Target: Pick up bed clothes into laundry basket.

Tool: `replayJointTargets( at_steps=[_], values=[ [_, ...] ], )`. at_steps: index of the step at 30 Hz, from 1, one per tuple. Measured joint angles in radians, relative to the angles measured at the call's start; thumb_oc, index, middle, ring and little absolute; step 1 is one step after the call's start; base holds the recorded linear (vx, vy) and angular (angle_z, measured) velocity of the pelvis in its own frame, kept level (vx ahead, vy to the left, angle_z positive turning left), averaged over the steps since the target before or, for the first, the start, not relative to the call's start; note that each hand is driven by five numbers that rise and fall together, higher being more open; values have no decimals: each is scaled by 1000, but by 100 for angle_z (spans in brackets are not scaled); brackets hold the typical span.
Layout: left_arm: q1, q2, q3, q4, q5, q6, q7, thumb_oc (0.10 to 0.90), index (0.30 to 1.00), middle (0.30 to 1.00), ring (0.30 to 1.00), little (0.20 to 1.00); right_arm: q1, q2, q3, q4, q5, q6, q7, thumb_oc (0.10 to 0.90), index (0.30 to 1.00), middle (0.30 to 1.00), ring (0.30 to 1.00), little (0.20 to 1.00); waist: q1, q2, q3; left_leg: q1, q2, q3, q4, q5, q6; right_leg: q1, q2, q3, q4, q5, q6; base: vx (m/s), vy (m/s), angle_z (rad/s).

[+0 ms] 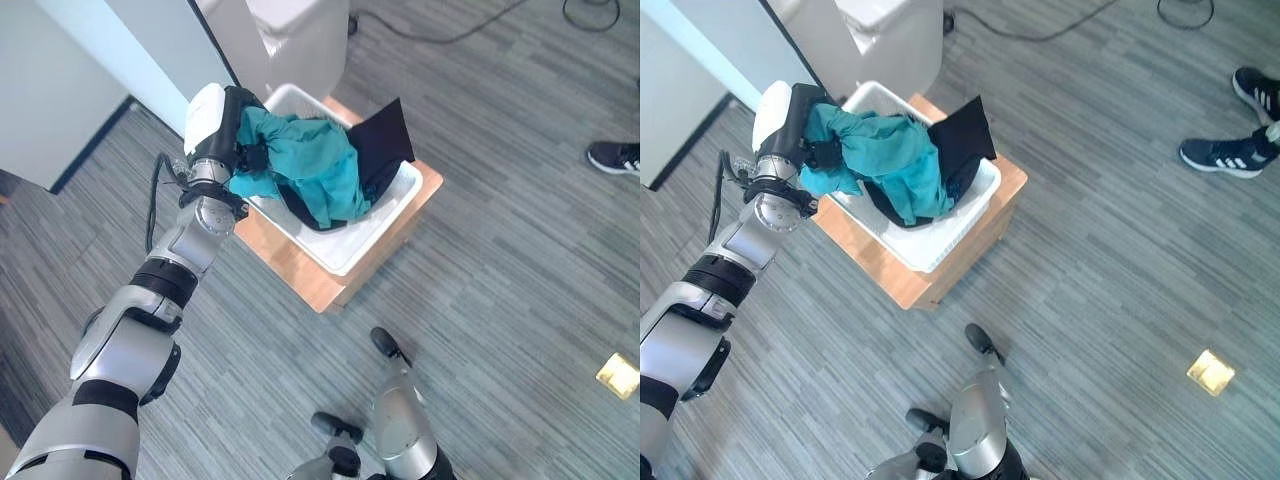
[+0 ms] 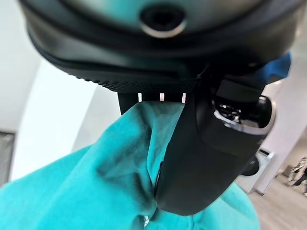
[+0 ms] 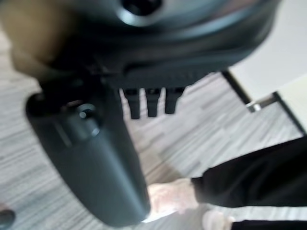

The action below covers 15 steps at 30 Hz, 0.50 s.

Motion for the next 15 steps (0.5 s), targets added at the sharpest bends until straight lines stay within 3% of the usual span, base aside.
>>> replayJointTargets(
  at_steps=[2,7,9,15],
  values=[
    [-1,-15,-25,13,-32,-7,-11,800,900,900,900,900,-33,6,66,-14,2,14,-8,800,900,900,900,900,3,-1,0,4,1,-3,1,4,-6,7,1,-2,-3,0,0,64,-22,1],
    [-33,-21,-37,92,-123,-12,-33,800,900,900,900,900,-71,24,72,-96,-4,-45,-24,800,900,900,900,900,7,4,-3,38,6,-6,-1,8,-12,52,2,-7,-20,0,-1,39,-32,2],
    [-33,-24,-29,32,-188,-11,-44,800,900,900,900,900,-78,24,73,-96,-4,-42,-24,800,900,900,900,900,9,4,-3,48,11,-20,-3,7,-12,78,2,-30,-30,1,-3,41,-54,26],
    [-25,-40,-15,-265,-441,-80,-61,800,900,900,900,900,-107,-16,73,-91,-17,-3,-34,800,900,900,900,900,75,-2,-34,89,30,-65,-4,5,-12,156,10,-85,-42,3,-13,51,-68,27]
  ],
)
